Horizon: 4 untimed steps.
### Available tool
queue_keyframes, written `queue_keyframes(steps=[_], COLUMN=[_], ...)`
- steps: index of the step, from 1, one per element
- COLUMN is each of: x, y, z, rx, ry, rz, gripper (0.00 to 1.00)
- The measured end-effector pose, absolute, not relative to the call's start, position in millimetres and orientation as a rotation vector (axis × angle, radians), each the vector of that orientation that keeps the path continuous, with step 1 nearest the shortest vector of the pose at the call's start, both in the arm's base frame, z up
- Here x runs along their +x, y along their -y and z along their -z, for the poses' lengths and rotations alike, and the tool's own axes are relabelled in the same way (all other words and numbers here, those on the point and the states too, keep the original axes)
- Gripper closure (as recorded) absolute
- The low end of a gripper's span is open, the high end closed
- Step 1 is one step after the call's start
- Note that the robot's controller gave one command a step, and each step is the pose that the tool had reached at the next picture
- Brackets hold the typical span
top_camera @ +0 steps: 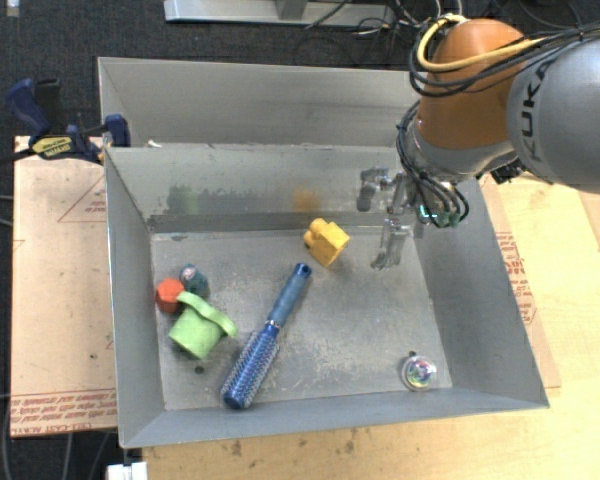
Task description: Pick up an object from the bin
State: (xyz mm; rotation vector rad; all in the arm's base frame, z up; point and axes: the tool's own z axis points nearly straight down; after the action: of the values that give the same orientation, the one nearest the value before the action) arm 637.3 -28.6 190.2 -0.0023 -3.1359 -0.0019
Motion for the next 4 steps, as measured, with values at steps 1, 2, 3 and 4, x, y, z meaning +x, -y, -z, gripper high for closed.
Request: queue_keyframes(steps=[1,2,3,4], x=[632.7,636.6,638.1,651.2], y=[-32,-49,-48,-41], z=[-152,-68,-71,-212], rx=[0.507,0.869,0.869,0.858], ry=[3.099,3.017,3.022,3.036], rz=[0.006,0.004,0.002,-0.004], gripper=[0.0,0.0,1.0,1.0])
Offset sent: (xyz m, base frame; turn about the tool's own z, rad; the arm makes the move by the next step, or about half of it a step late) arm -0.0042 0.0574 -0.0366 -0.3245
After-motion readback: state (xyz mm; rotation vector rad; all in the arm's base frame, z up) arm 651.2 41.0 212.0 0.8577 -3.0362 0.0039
